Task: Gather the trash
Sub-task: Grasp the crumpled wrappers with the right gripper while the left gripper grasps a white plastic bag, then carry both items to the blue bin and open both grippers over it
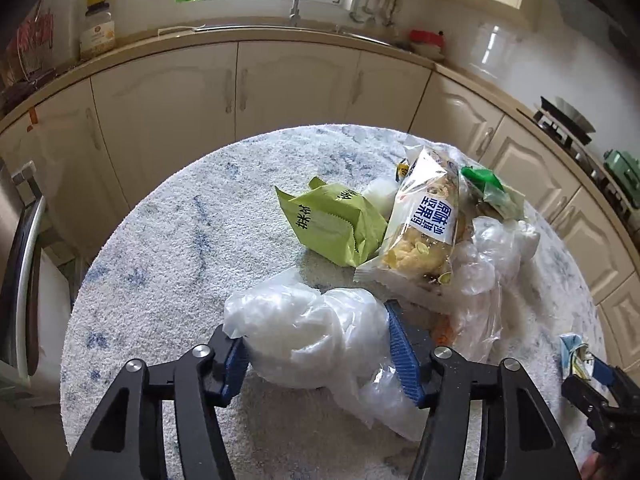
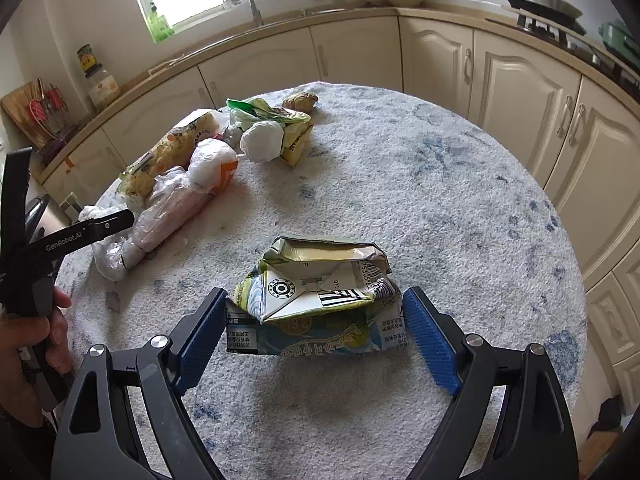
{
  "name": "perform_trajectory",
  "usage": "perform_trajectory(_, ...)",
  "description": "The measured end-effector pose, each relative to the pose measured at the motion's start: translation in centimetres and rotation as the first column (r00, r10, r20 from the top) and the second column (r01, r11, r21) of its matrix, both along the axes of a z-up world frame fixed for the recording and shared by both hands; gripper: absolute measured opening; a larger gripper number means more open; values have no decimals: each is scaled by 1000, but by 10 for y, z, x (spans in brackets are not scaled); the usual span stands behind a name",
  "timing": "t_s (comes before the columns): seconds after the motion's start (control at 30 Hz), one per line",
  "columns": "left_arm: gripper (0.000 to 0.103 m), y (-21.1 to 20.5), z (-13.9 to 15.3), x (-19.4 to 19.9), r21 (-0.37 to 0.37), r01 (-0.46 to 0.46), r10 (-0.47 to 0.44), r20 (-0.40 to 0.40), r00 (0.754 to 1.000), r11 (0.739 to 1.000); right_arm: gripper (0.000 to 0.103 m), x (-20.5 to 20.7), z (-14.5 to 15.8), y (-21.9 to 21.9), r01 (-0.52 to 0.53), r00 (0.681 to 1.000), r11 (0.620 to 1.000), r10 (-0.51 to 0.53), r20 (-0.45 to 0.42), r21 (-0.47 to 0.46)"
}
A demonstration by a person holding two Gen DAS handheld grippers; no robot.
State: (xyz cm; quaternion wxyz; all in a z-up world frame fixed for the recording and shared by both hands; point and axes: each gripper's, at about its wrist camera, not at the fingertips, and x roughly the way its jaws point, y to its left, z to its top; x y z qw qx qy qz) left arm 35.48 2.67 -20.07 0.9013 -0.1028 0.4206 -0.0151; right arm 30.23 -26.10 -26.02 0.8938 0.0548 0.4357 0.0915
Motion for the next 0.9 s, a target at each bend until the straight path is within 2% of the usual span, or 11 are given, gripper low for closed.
perform_trajectory(0.07, 53, 6, 3, -10, -11, -18, 18, 18, 1000, 1000, 89, 0, 0, 0, -2, 1000, 1000, 2, 0, 3)
perform_trajectory(0.4, 52, 7, 26, -72, 49, -61, 53, 151, 987, 997, 89, -14, 15, -9, -3, 999, 998, 0, 41, 59)
perform_trajectory(0.63, 52, -30, 57, -119, 78, 6, -24, 231, 973, 997, 89, -28, 31, -22, 5, 996, 995, -13, 84, 101)
perform_trajectory(0.9, 52, -104, 92, -146, 86, 165, -183, 301, 936, 983, 89, -57, 66, -64, 56, 982, 989, -80, 173, 138)
